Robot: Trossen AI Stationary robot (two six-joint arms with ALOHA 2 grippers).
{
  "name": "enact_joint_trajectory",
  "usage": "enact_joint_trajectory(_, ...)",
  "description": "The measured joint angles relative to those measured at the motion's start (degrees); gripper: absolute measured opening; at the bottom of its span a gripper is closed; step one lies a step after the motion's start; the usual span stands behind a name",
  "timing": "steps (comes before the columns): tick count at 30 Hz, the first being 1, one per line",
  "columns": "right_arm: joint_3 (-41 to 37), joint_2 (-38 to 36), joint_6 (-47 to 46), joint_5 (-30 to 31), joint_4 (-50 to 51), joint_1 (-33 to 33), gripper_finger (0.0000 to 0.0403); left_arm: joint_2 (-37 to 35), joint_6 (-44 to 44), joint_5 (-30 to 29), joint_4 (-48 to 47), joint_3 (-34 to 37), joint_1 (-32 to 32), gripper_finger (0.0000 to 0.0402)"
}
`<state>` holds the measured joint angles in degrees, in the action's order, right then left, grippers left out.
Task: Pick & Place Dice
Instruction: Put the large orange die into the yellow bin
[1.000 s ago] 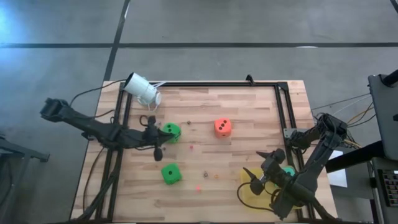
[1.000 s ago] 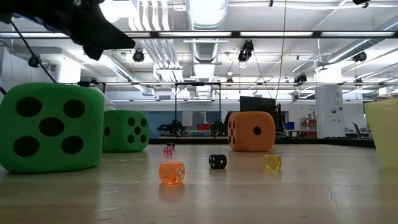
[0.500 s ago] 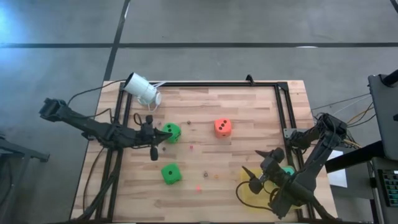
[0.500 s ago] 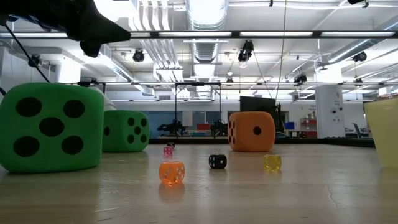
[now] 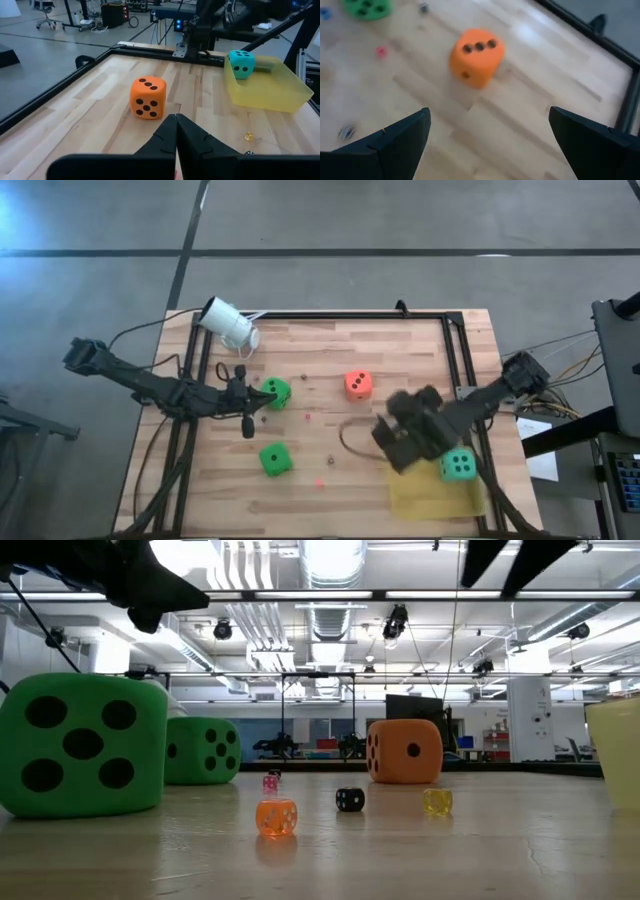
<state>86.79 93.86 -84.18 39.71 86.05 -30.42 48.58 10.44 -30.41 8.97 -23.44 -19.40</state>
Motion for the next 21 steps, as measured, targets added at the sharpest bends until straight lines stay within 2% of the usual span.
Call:
enact_joint_trajectory(8,0.11,-0.1,-0.54,-1.01,-2.8,11.35,0.04,0.0,-0.12,0.15,-0.02,0.0,0.0,0.0006)
enact_joint_trajectory(11,0.11,-0.1,-0.27,-1.24,-4.67,13.24,0.04,0.0,-0.1,0.13,-0.02,0.0,0.0,0.0006)
enact_joint_trajectory(16,0.12,-0.25,-0.2,-5.98,-7.58,16.07,0.04,0.0,-0.11,0.13,-0.02,0.0,0.0,0.0006)
enact_joint_trajectory(21,0.04,-0.1,0.74,-6.3,-8.08,18.18,0.04,0.0,-0.09,0.13,-0.02,0.0,0.0,0.0006)
